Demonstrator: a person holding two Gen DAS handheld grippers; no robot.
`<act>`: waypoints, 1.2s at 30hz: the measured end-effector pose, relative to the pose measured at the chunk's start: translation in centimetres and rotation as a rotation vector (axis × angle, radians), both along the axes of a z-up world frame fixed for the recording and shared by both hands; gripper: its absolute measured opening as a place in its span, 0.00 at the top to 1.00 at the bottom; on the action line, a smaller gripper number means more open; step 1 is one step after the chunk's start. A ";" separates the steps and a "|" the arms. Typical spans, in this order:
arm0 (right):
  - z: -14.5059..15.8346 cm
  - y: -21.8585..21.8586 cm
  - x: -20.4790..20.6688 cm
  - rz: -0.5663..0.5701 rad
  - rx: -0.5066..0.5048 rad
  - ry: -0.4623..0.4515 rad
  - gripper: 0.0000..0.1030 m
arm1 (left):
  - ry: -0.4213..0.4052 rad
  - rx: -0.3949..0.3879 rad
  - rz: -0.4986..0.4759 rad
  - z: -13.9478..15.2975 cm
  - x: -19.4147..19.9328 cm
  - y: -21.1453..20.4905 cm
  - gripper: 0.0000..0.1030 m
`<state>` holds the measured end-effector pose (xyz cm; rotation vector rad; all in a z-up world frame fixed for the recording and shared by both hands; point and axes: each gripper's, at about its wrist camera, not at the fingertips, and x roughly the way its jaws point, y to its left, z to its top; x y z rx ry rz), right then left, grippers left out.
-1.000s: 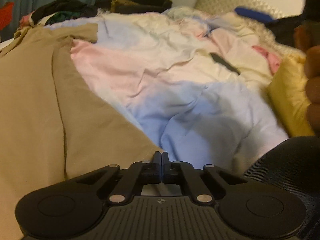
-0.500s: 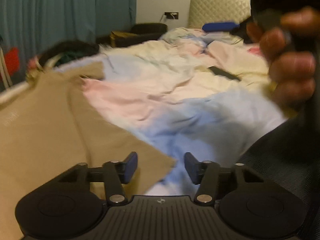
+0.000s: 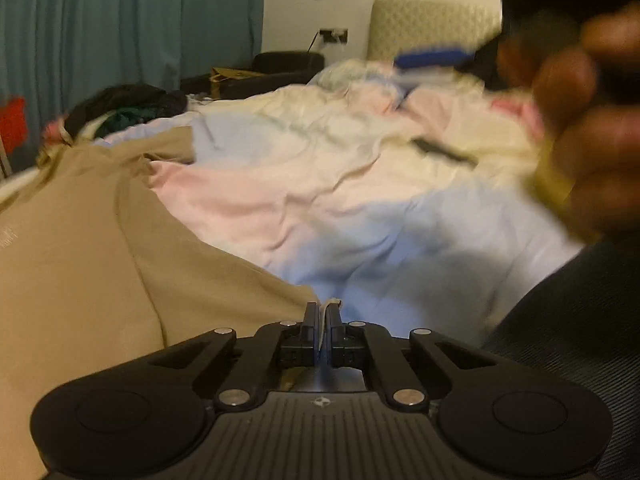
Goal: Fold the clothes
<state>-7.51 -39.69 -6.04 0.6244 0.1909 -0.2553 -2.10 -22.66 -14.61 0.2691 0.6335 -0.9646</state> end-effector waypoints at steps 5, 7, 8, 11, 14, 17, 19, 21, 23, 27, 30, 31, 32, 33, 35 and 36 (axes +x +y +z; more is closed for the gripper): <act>-0.1 0.0 0.1 0.013 0.002 -0.002 0.20 | 0.163 -0.041 -0.029 -0.6 0.5 -0.5 0.98; -0.1 0.1 0.2 0.029 0.005 -0.002 0.20 | 0.199 -0.058 -0.004 -0.6 1.2 0.0 0.95; -0.1 0.2 0.2 0.037 0.006 -0.003 0.20 | 0.210 -0.065 0.014 -0.4 1.5 0.5 0.90; 0.0 0.6 0.3 0.058 0.000 -0.007 0.20 | 0.219 -0.080 0.094 1.3 2.3 2.7 0.54; -0.2 0.8 1.4 0.102 0.021 0.008 0.20 | 0.256 -0.121 0.171 3.3 3.4 5.8 0.28; -0.3 0.9 4.3 0.182 0.088 0.045 0.20 | 0.214 -0.136 0.259 5.8 4.8 8.9 0.21; -0.8 0.6 7.8 0.242 0.188 0.076 0.20 | 0.148 -0.116 0.330 6.9 5.8 10.6 0.18; -2.0 0.2 12.2 0.289 0.305 0.114 0.20 | 0.078 -0.109 0.410 7.4 7.1 12.1 0.17; -3.6 -0.1 16.8 0.308 0.378 0.133 0.20 | 0.048 -0.150 0.476 7.1 8.5 13.7 0.16; -7.9 -0.5 25.0 0.236 0.412 0.152 0.21 | 0.030 -0.206 0.594 5.6 11.1 16.5 0.16; -11.9 -1.3 29.5 0.165 0.443 0.167 0.21 | 0.013 -0.203 0.646 4.7 12.6 17.9 0.16; -13.3 -1.5 30.8 0.146 0.459 0.172 0.20 | 0.016 -0.205 0.661 4.5 13.1 18.3 0.16; -14.7 -1.7 31.9 0.137 0.473 0.170 0.21 | 0.019 -0.210 0.667 4.2 13.8 18.6 0.16; -15.8 -1.8 32.9 0.129 0.471 0.148 0.21 | 0.018 -0.217 0.673 4.1 14.5 19.1 0.16; -16.6 -1.9 34.2 0.121 0.426 0.077 0.21 | 0.030 -0.239 0.689 3.7 15.6 19.5 0.16; -16.7 -2.1 34.9 0.118 0.406 0.042 0.20 | 0.073 -0.274 0.701 3.3 16.7 19.9 0.16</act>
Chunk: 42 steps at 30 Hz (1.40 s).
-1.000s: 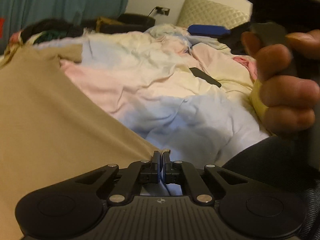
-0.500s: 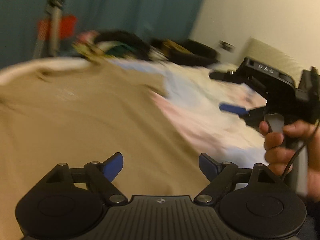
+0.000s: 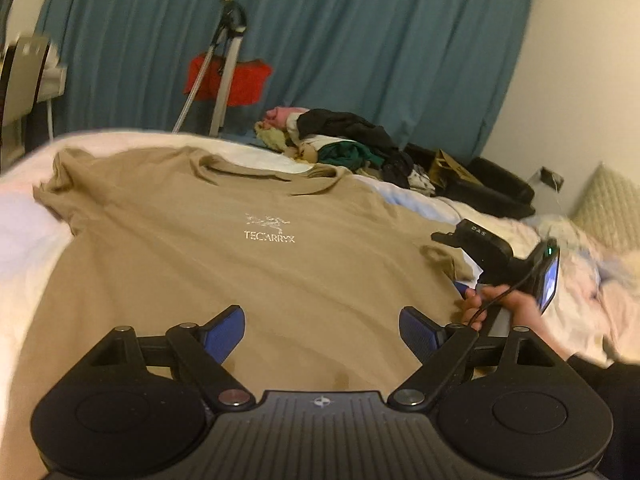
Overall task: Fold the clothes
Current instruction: 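Grasp the opposite T-shirt side with the right gripper and fold it over the body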
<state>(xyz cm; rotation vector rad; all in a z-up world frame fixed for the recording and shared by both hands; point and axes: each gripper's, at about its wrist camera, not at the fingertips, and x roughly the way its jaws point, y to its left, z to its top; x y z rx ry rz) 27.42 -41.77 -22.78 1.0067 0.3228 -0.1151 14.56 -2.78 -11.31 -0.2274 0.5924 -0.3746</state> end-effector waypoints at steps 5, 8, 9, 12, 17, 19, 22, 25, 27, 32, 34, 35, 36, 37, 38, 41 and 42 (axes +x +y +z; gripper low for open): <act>0.2 -1.8 4.1 -0.032 -0.036 -0.034 0.25 | 0.103 -0.110 0.111 -2.4 4.7 2.1 0.17; 1.3 -1.9 7.2 -0.028 -0.144 0.049 0.38 | 0.103 -0.099 0.134 -2.7 6.0 2.5 0.17; 1.7 -1.9 8.0 -0.030 -0.179 0.082 0.48 | 0.098 -0.098 0.135 -2.6 6.3 2.5 0.17; 3.4 -1.8 8.9 -0.042 -0.275 0.163 0.83 | 0.092 -0.100 0.144 -2.2 6.7 2.2 0.17; 8.0 -0.5 8.9 -0.027 -0.437 0.170 0.92 | 0.051 -0.048 0.130 -1.3 6.1 1.6 0.17; 11.0 1.2 8.6 -0.025 -0.522 0.144 0.92 | 0.017 -0.024 0.130 -0.5 5.2 1.7 0.18; 15.6 4.8 8.2 -0.013 -0.678 0.114 0.92 | -0.003 -0.014 0.125 0.9 3.8 2.3 0.18; 18.6 9.6 8.3 -0.001 -0.855 0.111 0.92 | 0.001 -0.037 0.141 2.0 2.5 3.8 0.18; 19.8 13.1 8.6 0.016 -0.972 0.121 0.92 | 0.001 -0.050 0.158 2.5 1.8 5.1 0.18; 19.1 22.6 9.9 0.144 -1.179 0.128 0.92 | -0.008 -0.030 0.230 3.8 1.8 7.9 0.18; 17.4 26.2 10.6 0.219 -1.208 0.126 0.92 | -0.024 -0.034 0.266 4.2 1.8 9.2 0.17; 16.2 27.8 10.9 0.253 -1.221 0.134 0.92 | -0.030 -0.037 0.280 4.1 1.9 9.7 0.17; 14.9 29.4 11.3 0.285 -1.237 0.143 0.92 | -0.038 -0.035 0.294 3.9 2.0 10.3 0.17; 13.6 30.8 11.6 0.311 -1.257 0.154 0.92 | -0.034 -0.027 0.312 3.7 2.2 10.7 0.17; 12.3 32.1 12.0 0.335 -1.276 0.165 0.92 | -0.019 -0.019 0.325 3.3 2.6 11.0 0.17; 9.5 34.5 13.5 0.388 -1.276 0.195 0.90 | 0.028 -0.026 0.336 2.0 3.6 11.8 0.17; 9.1 34.5 14.0 0.411 -1.245 0.203 0.90 | 0.036 -0.025 0.335 1.7 3.9 11.8 0.17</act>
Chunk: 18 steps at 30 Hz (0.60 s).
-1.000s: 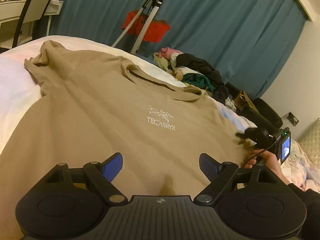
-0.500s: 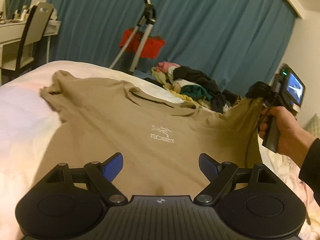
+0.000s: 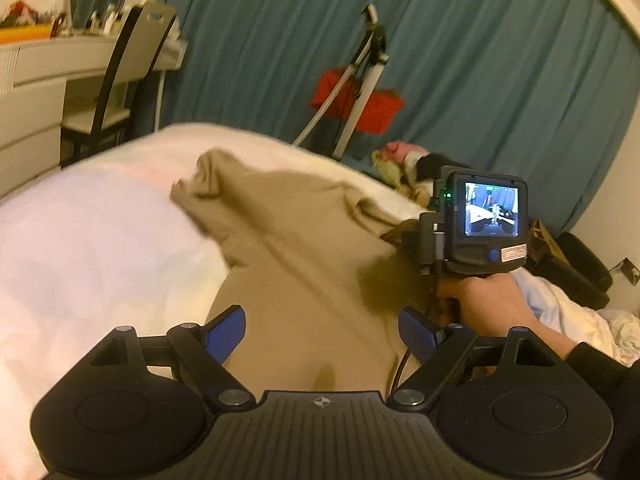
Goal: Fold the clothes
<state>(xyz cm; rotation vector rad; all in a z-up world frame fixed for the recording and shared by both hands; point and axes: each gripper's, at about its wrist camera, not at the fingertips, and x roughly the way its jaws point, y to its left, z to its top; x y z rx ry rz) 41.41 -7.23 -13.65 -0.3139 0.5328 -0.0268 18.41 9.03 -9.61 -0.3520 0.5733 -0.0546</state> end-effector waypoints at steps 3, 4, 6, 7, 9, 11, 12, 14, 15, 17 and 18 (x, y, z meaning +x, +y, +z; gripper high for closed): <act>-0.2 -0.8 0.1 0.018 0.117 0.032 0.49 | 0.019 0.003 -0.007 -0.8 0.8 -0.1 0.17; 0.1 -1.5 -0.5 0.022 0.170 0.027 0.28 | 0.022 0.006 -0.012 -1.0 1.1 -0.3 0.17; 0.9 -2.7 -1.6 0.029 0.276 0.019 0.17 | 0.021 0.018 -0.023 -1.2 1.4 -0.7 0.17; 1.3 -3.3 -2.3 0.033 0.327 0.017 0.17 | 0.021 0.026 -0.029 -1.3 1.6 -0.9 0.17; 2.6 -4.3 -4.5 0.034 0.388 0.017 0.17 | 0.018 0.038 -0.042 -1.3 1.6 -1.2 0.17; 4.1 -5.3 -7.6 0.034 0.413 -0.006 0.17 | 0.006 0.051 -0.050 -1.2 1.3 -1.5 0.17; 5.0 -6.0 -9.5 0.036 0.421 -0.020 0.17 | 0.000 0.060 -0.052 -1.1 1.0 -1.7 0.17; 6.4 -7.5 -13.4 0.030 0.445 -0.042 0.17 | -0.006 0.077 -0.055 -0.8 0.4 -2.0 0.17; 7.1 -8.3 -15.8 0.022 0.461 -0.052 0.17 | -0.006 0.082 -0.057 -0.7 0.0 -2.1 0.17; 8.2 -10.1 -20.5 0.013 0.505 -0.066 0.17 | -0.010 0.094 -0.066 -0.4 -0.9 -2.4 0.17; 8.6 -11.2 -22.9 0.015 0.531 -0.068 0.17 | -0.012 0.099 -0.070 -0.3 -1.3 -2.6 0.17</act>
